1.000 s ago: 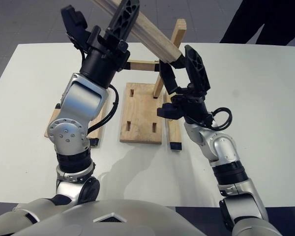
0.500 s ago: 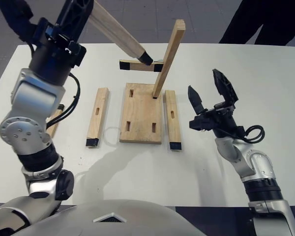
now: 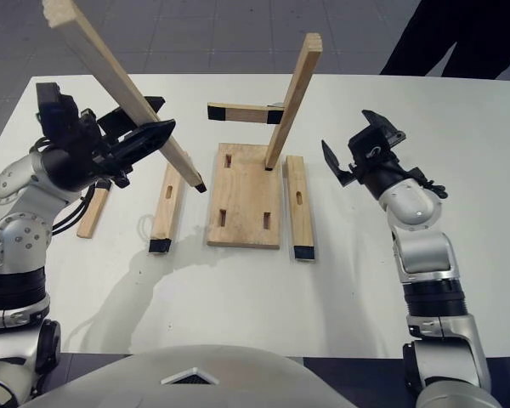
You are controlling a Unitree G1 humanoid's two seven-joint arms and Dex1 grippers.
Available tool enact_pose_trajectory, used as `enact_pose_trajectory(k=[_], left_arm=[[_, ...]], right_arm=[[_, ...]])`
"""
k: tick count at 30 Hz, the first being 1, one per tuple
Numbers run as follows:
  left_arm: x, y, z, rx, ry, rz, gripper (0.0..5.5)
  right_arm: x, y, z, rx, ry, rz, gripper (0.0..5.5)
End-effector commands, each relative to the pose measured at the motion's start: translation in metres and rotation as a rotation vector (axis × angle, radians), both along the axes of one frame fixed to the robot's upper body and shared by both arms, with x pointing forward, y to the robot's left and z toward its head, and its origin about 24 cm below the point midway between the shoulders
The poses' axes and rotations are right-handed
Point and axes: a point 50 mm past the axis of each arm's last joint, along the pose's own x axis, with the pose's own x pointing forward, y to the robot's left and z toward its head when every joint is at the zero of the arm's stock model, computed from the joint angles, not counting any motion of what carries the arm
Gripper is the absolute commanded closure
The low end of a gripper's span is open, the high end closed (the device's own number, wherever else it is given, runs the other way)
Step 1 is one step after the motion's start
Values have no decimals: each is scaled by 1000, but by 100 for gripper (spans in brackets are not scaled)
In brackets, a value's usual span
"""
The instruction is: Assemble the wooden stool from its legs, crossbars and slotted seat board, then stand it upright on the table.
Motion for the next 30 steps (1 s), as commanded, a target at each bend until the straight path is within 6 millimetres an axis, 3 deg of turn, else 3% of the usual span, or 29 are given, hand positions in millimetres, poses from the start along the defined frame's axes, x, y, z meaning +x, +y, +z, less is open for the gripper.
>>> enact_pose_trajectory(k=[1, 5, 11, 17, 24, 30], left_arm=[[12, 12, -5, 36, -55, 43, 344], [21, 11, -12, 34, -89, 64, 344], [17, 0, -15, 20, -86, 79, 344], [18, 2, -18, 64, -59, 123, 344], [17, 1, -24, 113, -61, 143, 344], [17, -6, -28, 104, -54, 136, 344]], right_arm=[[-12, 9, 13, 48, 198, 165, 214], [-23, 29, 22, 62, 330, 374, 268], [-34, 44, 9, -44, 480, 560, 370], [-25, 62, -1, -107, 479, 617, 472], [-33, 66, -20, -207, 540, 666, 476], [-26, 83, -32, -213, 530, 662, 476]])
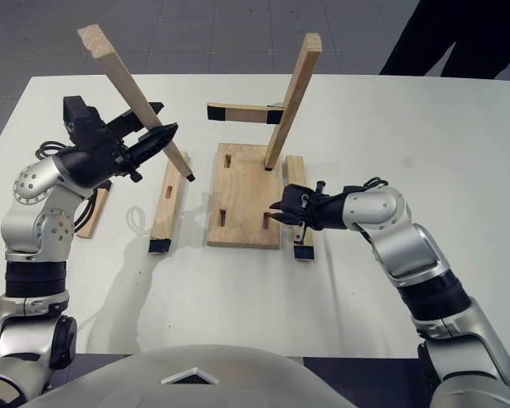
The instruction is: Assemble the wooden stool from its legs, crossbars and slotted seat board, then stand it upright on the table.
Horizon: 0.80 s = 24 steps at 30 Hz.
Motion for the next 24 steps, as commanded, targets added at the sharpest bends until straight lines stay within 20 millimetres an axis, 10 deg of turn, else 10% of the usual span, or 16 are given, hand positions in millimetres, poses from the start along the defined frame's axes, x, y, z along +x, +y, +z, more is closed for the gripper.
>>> enact_pose_trajectory(k=[1, 19, 24], left_arm=[[-2, -5, -3, 0, 2, -8, 344], [-2, -5, 7, -39, -18, -14, 344], [-14, -27, 5, -107, 2, -103, 344]], right_arm=[[6, 8, -7, -24, -19, -1, 476], [-24, -44, -14, -346, 110, 280, 476], [-3, -74, -14, -511, 63, 323, 476]])
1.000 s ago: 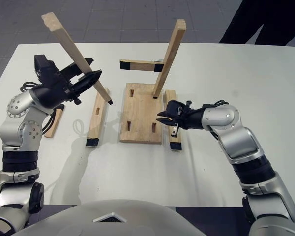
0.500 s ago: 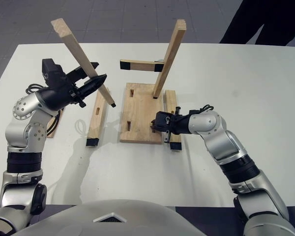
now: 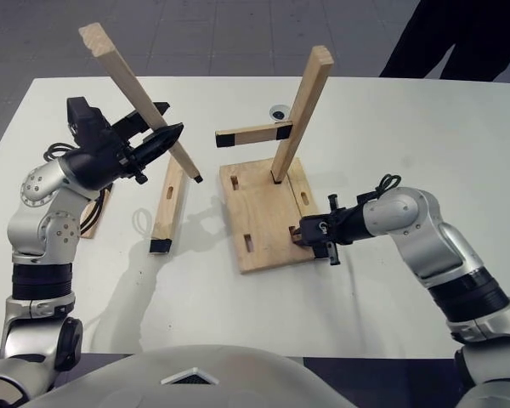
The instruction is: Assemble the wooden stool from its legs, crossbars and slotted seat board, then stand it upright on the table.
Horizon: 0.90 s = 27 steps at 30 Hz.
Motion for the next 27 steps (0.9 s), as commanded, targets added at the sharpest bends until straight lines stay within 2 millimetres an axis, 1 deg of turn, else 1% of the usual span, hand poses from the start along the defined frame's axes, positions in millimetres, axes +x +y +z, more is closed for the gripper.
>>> enact_pose_trajectory(k=[1, 3, 6, 9, 13, 15, 18, 20, 22, 24, 27], left_arm=[[-10, -18, 1, -47, 8, -72, 344], [-14, -23, 0, -55, 12, -92, 344], [-15, -24, -3, -32, 19, -89, 344], [-13, -21, -6, -6, 12, -48, 344], [-2, -18, -4, 16, -44, 58, 344], [3, -16, -1, 7, -68, 99, 344], [5, -20, -1, -11, -72, 91, 344], [1, -24, -5, -24, -55, 58, 344], [-4, -27, -9, -21, -38, 22, 344], [-4, -25, -11, -11, -32, 19, 344], [2, -19, -12, 15, -46, 63, 344]], right_arm=[[12, -31, -16, -192, -2, 1, 476], [23, -34, -15, -200, -50, 1, 476], [34, -28, -12, -165, -88, 2, 476], [31, -21, -12, -125, -79, 13, 476], [23, -13, -12, -90, -63, 34, 476], [23, -7, -9, -68, -73, 36, 476], [28, 1, 0, -32, -114, 30, 476], [32, 5, 8, -11, -143, 23, 476], [36, 4, 13, -11, -165, 17, 476], [38, 4, 17, -7, -180, 13, 476], [36, 6, 20, 7, -185, 13, 476]])
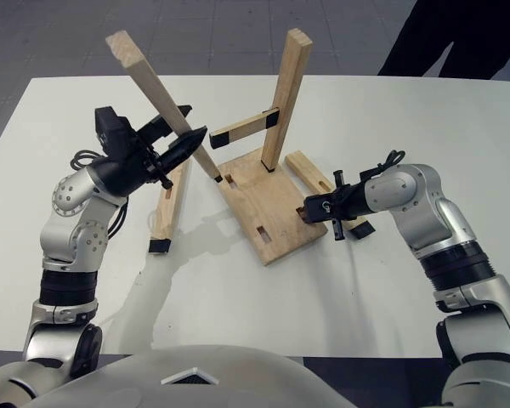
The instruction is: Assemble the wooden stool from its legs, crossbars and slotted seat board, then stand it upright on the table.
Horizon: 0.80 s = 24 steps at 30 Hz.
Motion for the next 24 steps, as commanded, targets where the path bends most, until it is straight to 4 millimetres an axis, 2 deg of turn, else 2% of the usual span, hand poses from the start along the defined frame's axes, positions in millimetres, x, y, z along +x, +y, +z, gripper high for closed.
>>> enact_pose_trajectory(k=[1, 5, 9, 17, 24], left_arm=[[8, 10, 2, 42, -29, 60, 344], [12, 14, 4, 11, -44, 103, 344], [4, 2, -1, -60, -18, 78, 344], [3, 0, -14, -52, -15, 99, 344], [5, -5, -22, -89, -11, 121, 344]], right_arm=[[2, 4, 11, 31, -29, 5, 476], [1, 4, 14, 44, -35, -6, 476], [8, 10, 24, 96, -66, -37, 476], [20, 29, 52, 325, -164, -167, 476], [14, 36, 45, 345, -134, -188, 476]])
